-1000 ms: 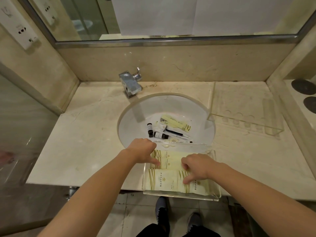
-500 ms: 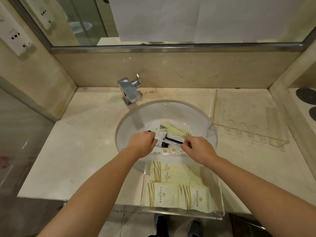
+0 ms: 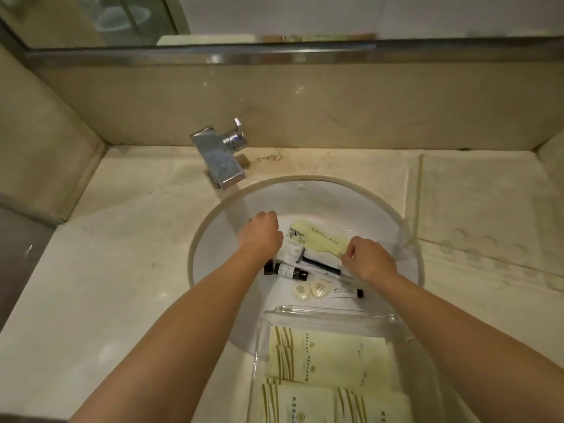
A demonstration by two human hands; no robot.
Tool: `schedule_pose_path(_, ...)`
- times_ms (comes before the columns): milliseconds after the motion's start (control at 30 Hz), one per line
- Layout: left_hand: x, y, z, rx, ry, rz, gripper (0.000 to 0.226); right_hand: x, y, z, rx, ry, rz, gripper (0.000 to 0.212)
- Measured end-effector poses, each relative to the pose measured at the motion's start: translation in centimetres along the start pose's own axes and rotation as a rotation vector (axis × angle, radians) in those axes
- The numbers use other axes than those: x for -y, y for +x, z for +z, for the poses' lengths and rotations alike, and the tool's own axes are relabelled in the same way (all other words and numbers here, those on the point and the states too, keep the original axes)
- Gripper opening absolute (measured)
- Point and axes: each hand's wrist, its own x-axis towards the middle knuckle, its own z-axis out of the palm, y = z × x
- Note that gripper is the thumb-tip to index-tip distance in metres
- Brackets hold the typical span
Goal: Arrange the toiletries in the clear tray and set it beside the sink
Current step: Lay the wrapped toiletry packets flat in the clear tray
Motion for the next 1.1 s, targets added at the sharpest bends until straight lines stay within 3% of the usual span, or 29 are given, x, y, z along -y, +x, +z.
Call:
schedule_pose_path(167, 0.5, 3.2, 4.1, 0.101, 0.001, -0.024, 0.03, -0.3, 3.8, 2.9, -0.076, -0.118, -0.082, 0.032)
schedule_pose_path(333, 0.4, 4.9, 7.0, 0.137, 0.115, 0.093, 0.039, -0.2, 6.6, 4.9, -0.062, -0.302, -0.225, 0.048)
schedule_pose_path(567, -1.3, 6.8, 8.6, 0.156, 0.128, 0.067, 0.04, 0.6, 8.2, 5.7, -0.088, -0.386, -0.216, 0.038)
schedule_pose_path(767, -1.5, 6.8, 8.5, 0.166, 0.183, 0.099, 0.032, 1.0, 8.7, 4.9, 0.086, -0.444, -0.18, 0.038)
schedule_pose_path(1000, -1.2, 6.4, 6.3, 0.224, 0.138, 0.195, 0.028, 1.4, 7.5, 3.7, 0.298, -0.205, -0.105, 0.026)
schedule_pose_path(1100, -1.0, 5.5, 5.1, 0.189, 0.072, 0.235, 0.025, 2.0, 6.6, 2.7, 0.3, -0.108, -0.139, 0.019)
